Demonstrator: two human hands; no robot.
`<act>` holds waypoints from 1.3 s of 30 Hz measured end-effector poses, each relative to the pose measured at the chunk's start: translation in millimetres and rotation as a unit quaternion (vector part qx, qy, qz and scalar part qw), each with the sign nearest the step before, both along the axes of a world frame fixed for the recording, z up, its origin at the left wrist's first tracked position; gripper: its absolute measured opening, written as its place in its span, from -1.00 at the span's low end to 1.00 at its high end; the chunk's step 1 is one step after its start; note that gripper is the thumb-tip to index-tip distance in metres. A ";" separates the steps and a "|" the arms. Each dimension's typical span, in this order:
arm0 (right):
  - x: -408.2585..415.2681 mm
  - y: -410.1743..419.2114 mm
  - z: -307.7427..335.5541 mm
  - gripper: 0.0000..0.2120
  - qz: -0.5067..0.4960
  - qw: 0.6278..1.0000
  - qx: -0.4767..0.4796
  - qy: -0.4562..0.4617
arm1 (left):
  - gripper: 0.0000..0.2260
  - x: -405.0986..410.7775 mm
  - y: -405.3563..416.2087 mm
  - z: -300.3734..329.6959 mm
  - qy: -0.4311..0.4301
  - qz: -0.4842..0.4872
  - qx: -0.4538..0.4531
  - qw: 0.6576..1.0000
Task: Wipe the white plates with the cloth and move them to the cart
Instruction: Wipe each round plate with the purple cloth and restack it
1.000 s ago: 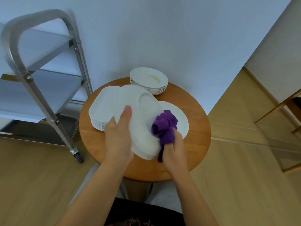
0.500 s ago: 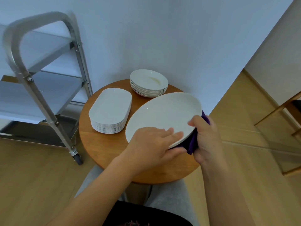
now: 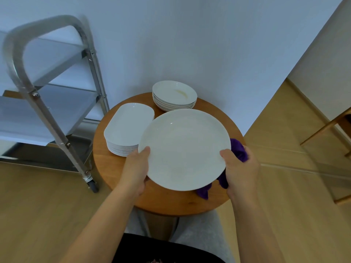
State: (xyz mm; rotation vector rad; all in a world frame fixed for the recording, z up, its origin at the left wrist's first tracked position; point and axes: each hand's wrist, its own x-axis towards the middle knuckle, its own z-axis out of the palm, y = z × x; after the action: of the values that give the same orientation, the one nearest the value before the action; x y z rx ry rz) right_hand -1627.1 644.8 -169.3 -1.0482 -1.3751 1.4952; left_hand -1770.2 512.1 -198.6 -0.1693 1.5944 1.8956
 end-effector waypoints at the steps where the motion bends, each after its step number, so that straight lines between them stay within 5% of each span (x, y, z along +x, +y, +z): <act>1: 0.8 1.1 -0.1 -0.81 -0.009 1.000 0.012 -0.002 | -0.80 -1.3 1.6 -0.2 0.002 0.010 0.001 1.000; 7: 8.0 22.0 23.2 -0.82 -0.078 0.989 0.070 0.103 | -0.74 -16.6 21.3 3.4 0.039 0.028 -0.039 0.998; 12: 0.1 34.7 44.7 -0.85 -0.007 0.980 0.070 0.187 | -0.68 -19.7 43.9 -2.0 0.072 -0.003 -0.094 0.993; 19: -18.0 43.3 38.3 -0.87 -0.008 0.983 0.118 0.141 | -0.63 -26.2 78.2 -14.3 0.087 -0.043 -0.132 0.987; 25: -20.8 56.3 11.0 -0.90 -0.018 0.992 0.061 0.107 | -0.65 -37.5 98.0 -30.8 0.121 -0.074 -0.201 0.969; 30: -21.4 62.6 1.3 -0.88 -0.023 0.994 0.048 0.094 | -0.72 -52.5 98.3 -37.4 0.328 -0.141 -0.394 0.847; 32: -24.6 64.6 0.5 -0.88 -0.018 0.994 0.052 0.092 | -0.69 -55.5 98.1 -40.7 0.341 -0.135 -0.420 0.830; 36: -32.2 62.7 -3.1 -0.90 0.000 0.996 0.050 0.078 | -0.66 -58.1 103.0 -49.1 0.352 -0.153 -0.429 0.817; 39: -37.3 60.0 -7.7 -0.89 -0.001 0.997 0.042 0.060 | -0.66 -59.4 105.3 -57.4 0.319 -0.139 -0.366 0.863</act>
State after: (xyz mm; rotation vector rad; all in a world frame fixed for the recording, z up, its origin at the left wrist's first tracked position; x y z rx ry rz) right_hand -1664.4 704.8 -177.0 -0.8918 -1.3403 1.4621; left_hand -1829.5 617.4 -256.0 0.4014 2.5701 1.0755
